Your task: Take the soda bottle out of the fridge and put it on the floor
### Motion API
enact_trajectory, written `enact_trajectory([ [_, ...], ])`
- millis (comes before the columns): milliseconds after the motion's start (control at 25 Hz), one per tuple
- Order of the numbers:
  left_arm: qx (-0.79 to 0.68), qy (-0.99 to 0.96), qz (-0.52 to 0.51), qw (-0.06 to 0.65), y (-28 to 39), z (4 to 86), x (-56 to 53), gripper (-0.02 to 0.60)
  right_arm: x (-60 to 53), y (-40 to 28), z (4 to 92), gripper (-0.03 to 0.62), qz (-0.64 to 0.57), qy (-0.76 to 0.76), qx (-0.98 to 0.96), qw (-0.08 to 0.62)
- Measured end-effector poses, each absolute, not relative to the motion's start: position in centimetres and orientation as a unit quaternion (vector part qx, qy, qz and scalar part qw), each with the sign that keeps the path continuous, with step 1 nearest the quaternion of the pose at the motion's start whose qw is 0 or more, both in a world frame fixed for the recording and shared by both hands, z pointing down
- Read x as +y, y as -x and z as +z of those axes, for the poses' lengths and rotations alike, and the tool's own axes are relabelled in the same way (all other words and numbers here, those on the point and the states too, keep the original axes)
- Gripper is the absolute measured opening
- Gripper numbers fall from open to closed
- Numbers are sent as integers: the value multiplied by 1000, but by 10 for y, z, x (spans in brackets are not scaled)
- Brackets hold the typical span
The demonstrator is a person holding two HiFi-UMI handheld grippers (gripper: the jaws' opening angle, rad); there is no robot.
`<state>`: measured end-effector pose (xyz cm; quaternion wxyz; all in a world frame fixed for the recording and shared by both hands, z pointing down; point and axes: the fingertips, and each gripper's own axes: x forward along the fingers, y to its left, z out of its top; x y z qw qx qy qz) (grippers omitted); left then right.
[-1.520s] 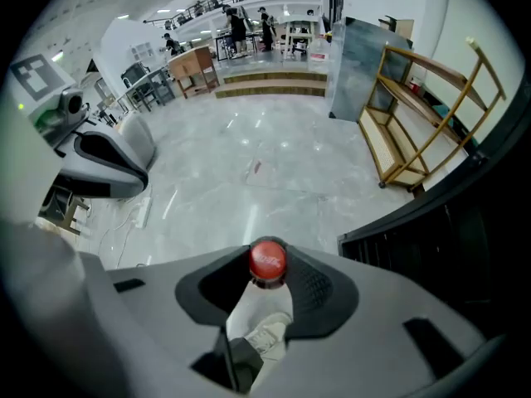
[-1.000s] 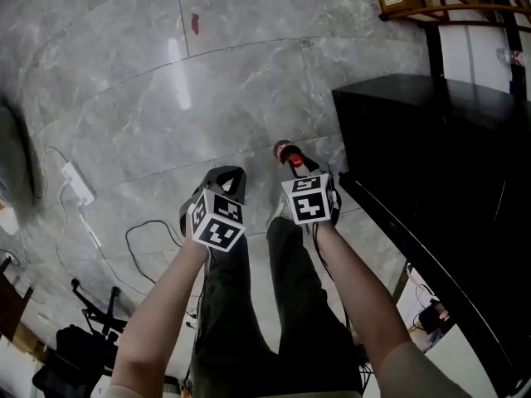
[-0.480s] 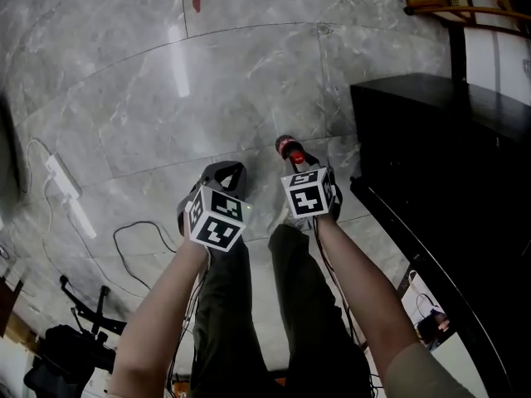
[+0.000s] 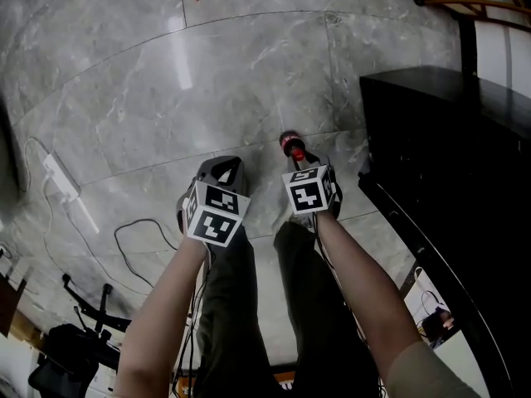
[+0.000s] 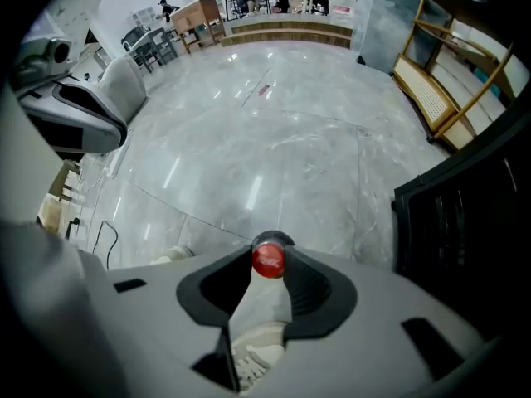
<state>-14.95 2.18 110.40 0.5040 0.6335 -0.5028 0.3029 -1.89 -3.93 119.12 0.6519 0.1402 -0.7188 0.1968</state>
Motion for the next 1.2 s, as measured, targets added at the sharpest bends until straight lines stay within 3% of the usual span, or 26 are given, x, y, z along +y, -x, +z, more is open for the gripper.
enact_trajectory([
  [200, -500, -635, 305, 505, 154, 1101, 19, 6, -42, 14, 1186, 99, 217, -163, -705, 655],
  [320, -500, -636, 307, 501, 154, 1094, 16, 6, -47, 18, 1173, 64, 224, -180, -706, 647],
  [560, -497, -649, 310, 485, 154, 1065, 0, 6, -69, 43, 1136, 58, 237, -196, -753, 581],
  [1200, -540, -690, 287, 388, 180, 881, -73, 6, -144, 90, 897, 9, 249, -257, -833, 422],
])
